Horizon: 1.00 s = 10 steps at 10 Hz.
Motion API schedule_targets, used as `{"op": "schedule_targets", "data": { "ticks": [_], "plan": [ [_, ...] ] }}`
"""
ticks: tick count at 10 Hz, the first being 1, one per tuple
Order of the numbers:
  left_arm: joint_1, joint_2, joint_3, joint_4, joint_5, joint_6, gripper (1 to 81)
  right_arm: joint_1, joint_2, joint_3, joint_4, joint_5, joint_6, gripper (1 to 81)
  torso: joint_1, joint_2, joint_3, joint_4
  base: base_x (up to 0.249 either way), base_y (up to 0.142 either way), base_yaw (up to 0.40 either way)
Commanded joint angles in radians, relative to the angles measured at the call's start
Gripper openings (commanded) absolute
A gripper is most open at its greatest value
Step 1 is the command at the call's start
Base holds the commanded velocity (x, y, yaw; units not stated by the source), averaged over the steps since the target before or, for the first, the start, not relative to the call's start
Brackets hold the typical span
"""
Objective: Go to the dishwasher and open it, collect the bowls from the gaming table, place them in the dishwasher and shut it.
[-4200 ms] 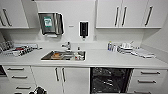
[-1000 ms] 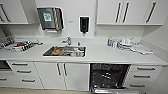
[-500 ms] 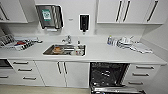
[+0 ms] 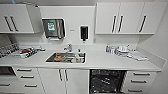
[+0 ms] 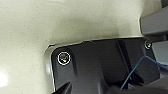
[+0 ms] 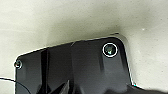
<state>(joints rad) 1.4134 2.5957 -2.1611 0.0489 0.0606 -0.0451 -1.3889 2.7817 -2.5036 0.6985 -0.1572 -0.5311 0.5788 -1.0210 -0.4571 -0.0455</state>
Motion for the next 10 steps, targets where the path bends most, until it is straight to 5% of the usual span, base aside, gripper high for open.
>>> {"op": "schedule_targets", "data": {
  "ticks": [1, 2, 5, 9, 10],
  "plan": [
    [-0.029, 0.063, -0.095, 0.003, 0.051, 0.010, 81.1, 0.060, -0.014, -0.009, 0.004, -0.074, -0.004, 81.1, -0.061, 0.095, 0.085, 0.000, 0.000, 0.000, 0.000],
    [-0.023, 0.089, -0.131, 0.003, 0.051, 0.010, 81.1, 0.058, -0.014, -0.009, 0.004, -0.074, -0.004, 81.1, -0.084, 0.129, 0.028, 0.000, 0.000, 0.000, 0.000],
    [-0.004, 0.182, -0.238, 0.003, 0.051, 0.027, 81.1, 0.058, -0.011, -0.009, 0.004, -0.074, -0.004, 81.1, -0.140, 0.217, 0.072, 0.000, 0.000, 0.000, 0.000],
    [0.008, 0.278, -0.370, 0.022, 0.045, 0.027, 81.1, 0.046, 0.025, -0.055, 0.001, -0.050, -0.007, 81.1, -0.225, 0.348, 0.076, 0.000, 0.000, 0.000, 0.000],
    [0.009, 0.288, -0.385, 0.022, 0.045, 0.027, 81.1, 0.043, 0.035, -0.069, 0.001, -0.050, -0.007, 81.1, -0.253, 0.390, 0.113, 0.000, 0.000, 0.000, 0.000]
  ]
}}
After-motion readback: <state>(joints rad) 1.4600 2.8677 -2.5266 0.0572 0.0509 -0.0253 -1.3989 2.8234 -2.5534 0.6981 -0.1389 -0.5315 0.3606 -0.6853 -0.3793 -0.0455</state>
